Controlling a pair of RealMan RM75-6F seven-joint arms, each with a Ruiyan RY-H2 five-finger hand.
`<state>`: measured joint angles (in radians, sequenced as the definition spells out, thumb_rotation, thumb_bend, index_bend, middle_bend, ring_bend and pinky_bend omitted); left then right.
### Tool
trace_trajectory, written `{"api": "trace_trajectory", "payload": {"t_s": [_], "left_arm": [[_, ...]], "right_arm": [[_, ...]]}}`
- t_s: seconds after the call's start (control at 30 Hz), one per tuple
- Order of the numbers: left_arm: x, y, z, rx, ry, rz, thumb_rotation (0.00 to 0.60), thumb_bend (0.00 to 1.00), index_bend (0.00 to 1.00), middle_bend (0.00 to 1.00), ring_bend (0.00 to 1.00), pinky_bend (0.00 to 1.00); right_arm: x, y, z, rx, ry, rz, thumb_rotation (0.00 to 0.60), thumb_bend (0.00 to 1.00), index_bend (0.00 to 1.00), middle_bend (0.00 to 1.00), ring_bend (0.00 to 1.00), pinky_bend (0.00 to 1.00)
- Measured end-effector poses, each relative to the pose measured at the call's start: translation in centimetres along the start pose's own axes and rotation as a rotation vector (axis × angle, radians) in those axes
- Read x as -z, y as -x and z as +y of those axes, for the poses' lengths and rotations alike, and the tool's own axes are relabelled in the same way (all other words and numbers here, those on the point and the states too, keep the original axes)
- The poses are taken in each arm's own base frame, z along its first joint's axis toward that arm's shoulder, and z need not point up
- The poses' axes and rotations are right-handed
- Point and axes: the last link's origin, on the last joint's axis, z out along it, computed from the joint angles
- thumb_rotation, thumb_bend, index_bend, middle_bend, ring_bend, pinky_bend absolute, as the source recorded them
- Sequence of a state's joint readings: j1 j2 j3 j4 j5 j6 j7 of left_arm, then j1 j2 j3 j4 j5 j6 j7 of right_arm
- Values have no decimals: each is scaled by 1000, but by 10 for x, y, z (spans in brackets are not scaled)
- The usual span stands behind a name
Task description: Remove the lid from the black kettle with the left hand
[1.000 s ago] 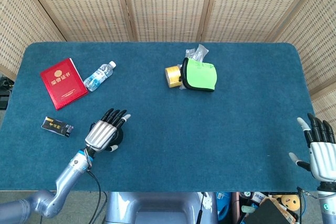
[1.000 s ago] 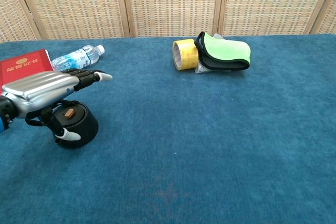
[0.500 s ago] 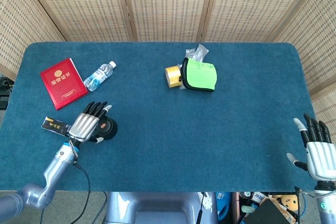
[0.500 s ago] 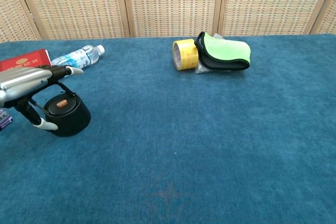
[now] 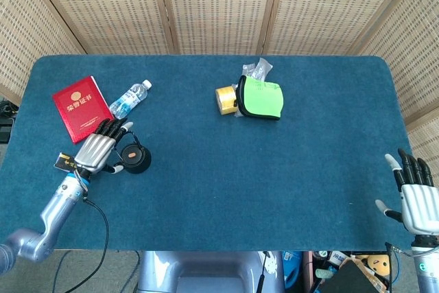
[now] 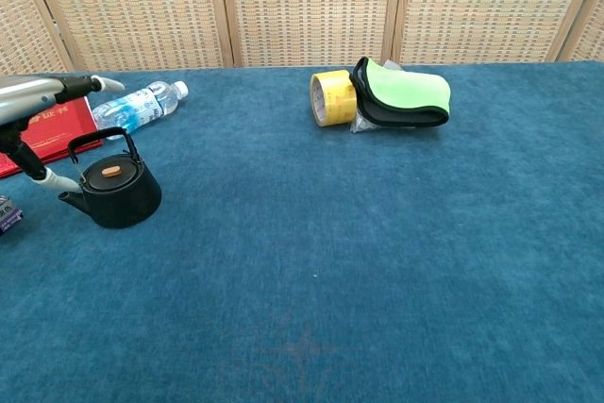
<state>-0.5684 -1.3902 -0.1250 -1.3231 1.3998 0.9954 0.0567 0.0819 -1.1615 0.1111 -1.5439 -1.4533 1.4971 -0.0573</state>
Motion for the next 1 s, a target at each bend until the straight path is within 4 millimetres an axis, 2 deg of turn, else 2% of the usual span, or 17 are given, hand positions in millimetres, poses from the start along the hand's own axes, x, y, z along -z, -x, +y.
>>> {"api": "trace_trajectory", "payload": {"t_s": [0.1, 0.17, 0.27, 0.4, 0.57, 1.0], "left_arm": [[5, -8, 4, 19, 12, 0, 600, 129, 186, 0, 0, 0], [6, -11, 6, 41, 6, -5, 600, 225, 287, 0, 0, 0], [2, -14, 10, 74, -18, -13, 600, 360, 340, 0, 0, 0], [-5, -17, 15, 83, -49, -20, 600, 401, 388, 0, 0, 0], [-12, -18, 23, 66, -101, -33, 600, 401, 395, 0, 0, 0], [-19, 0, 40, 78, -207, -95, 600, 401, 462, 0, 0, 0]], "right_arm": [[1, 0, -1, -2, -8, -3, 600, 0, 0, 0, 0, 0], [1, 0, -2, -3, -13, -4, 600, 0, 0, 0, 0, 0], [1, -1, -2, -7, -13, -3, 600, 0, 0, 0, 0, 0], [1, -2, -1, -13, -10, -3, 600, 0, 0, 0, 0, 0], [0, -3, 1, -20, -8, -7, 600, 0, 0, 0, 0, 0], [0, -4, 3, -34, -7, -11, 600, 0, 0, 0, 0, 0]]}}
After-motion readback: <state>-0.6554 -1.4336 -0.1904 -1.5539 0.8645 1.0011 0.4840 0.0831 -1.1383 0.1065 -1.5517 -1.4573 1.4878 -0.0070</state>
